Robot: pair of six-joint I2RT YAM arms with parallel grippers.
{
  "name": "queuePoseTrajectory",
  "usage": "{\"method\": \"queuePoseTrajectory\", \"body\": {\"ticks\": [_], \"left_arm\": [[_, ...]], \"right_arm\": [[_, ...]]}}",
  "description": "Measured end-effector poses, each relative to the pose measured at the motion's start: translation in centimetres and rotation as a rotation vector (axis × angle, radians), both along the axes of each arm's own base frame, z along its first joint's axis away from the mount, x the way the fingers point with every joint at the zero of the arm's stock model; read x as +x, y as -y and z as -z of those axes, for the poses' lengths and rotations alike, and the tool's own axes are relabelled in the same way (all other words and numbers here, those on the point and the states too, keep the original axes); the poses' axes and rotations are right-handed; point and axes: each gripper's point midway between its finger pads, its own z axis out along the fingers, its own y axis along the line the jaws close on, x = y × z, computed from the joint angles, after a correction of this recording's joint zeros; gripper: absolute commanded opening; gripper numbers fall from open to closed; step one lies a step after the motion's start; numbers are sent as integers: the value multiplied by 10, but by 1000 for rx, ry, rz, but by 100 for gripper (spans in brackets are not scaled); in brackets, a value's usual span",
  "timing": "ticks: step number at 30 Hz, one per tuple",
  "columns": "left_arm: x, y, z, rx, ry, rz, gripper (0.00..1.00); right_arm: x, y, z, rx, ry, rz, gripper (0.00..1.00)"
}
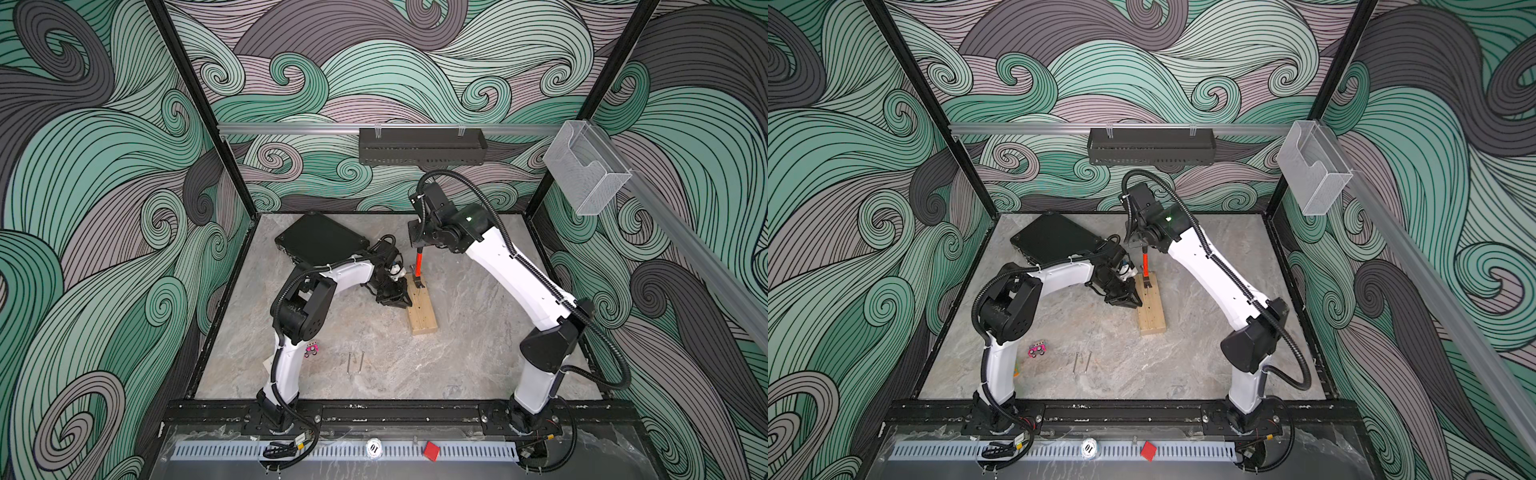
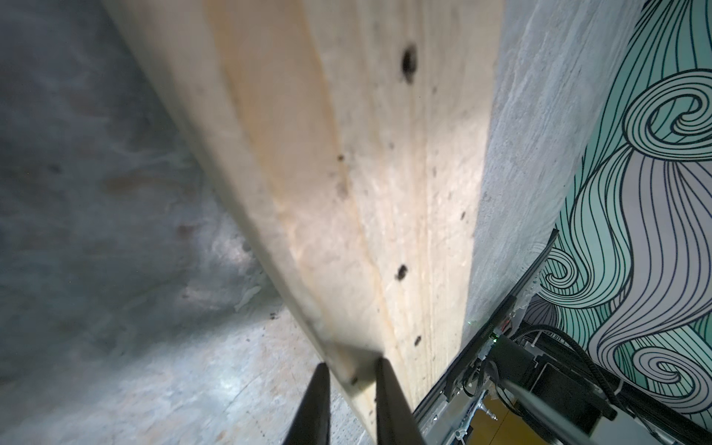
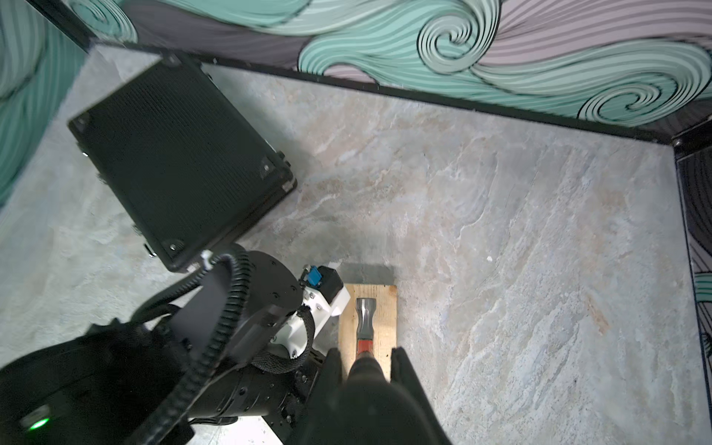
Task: Use a claw hammer to pull out a nail
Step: Remove the nail from the mounting plate.
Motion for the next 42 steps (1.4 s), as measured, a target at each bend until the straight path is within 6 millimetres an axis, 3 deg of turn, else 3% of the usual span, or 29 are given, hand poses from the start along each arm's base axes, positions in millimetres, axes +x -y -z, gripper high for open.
{"method": "queuePoseTrajectory", "body": {"ticks": [3, 6, 19, 25, 28, 35, 38, 42], "left_arm": [[0, 0, 0, 3, -3, 2, 18], [0, 0, 0, 3, -1, 5, 18], [2, 0, -2, 23, 50, 26, 20], [-4, -10, -10, 65, 166, 39, 34], [-10, -16, -32, 40, 258, 45, 39], [-6, -20, -118, -99, 548, 9, 49], [-6, -22, -134, -129, 618, -6, 50], [-6, -28, -136, -132, 670, -22, 51]], "right_arm": [[-3, 6, -27, 35, 59, 0, 0], [-7, 9, -39, 48, 86, -3, 0], [-7, 10, -40, 30, 92, -14, 0], [-8, 11, -39, 30, 89, -15, 0], [-9, 10, -37, 36, 87, -21, 0], [-7, 3, -39, 66, 95, -37, 0], [-8, -1, -40, 87, 93, -49, 0], [-10, -5, -40, 106, 82, -66, 0]]}}
